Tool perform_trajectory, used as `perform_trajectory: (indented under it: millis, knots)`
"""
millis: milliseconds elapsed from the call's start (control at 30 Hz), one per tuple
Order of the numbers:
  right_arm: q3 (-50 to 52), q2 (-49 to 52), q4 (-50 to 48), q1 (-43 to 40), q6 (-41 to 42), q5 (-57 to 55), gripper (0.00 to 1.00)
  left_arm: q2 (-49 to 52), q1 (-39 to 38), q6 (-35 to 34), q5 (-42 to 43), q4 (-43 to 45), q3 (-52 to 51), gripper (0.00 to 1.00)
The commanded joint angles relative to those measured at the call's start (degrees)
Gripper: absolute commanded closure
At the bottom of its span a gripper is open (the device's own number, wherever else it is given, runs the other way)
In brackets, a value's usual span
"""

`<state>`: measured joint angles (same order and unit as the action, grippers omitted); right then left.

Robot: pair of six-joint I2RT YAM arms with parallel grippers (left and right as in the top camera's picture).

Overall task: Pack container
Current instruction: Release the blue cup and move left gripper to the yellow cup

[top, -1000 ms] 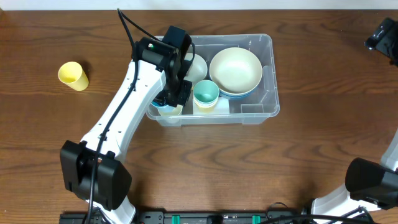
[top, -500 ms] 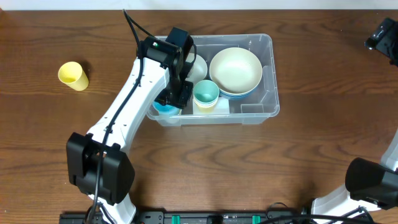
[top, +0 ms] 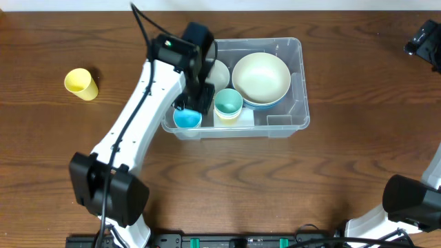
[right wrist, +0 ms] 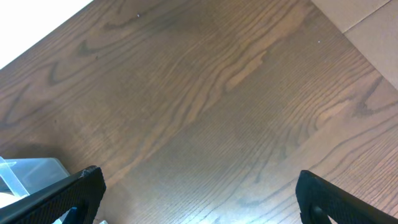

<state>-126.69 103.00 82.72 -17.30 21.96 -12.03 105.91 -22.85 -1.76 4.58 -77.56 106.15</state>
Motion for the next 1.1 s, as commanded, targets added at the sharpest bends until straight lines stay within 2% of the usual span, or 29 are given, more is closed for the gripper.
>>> perform_trajectory:
  millis: [0,67,133,300,433,500,600,1067]
  knots:
    - [-0.66,-1.09,0.07,-0.26,0.74,-0.37,0.01,-5.38,2.51,-4.15,-8.15,0.20,6.40,0.38]
    - [-0.66,-1.09,0.07,-0.26,0.74,-0.37,0.01,-6.88,5.38,-6.47,-12.55,1.40,8.20,0.29]
    - [-0.66,-1.09,0.07,-0.26,0.74,-0.37,0.01,-7.96,9.51,-7.19,-13.40,3.56,8.57,0.23]
    - [-0.66,-1.09,0.04,-0.26,0.74,-0.37,0.01,-6.93,22.93,-10.97,-10.91,7.91,8.55,0.21]
    - [-0.66,-1.09,0.07,-0.26,0.74,-0.37,0.01,-4.26,31.91,-11.04,-6.40,10.12,8.52,0.21]
    - [-0.66,-1.09,0.04,-0.26,0.74,-0.37,0.01,-2.36,35.17,-10.54,-6.03,10.88,8.52,0.17]
    - [-0.66,-1.09,0.07,-0.26,0.74,-0.37,0.01,0.96,37.40,-4.96,-6.05,12.00,8.52,0.15]
    - [-0.66,-1.09,0.07,-0.26,0.74,-0.37,0.01,16.11,38.16,5.16,-6.60,21.75,8.52,0.13]
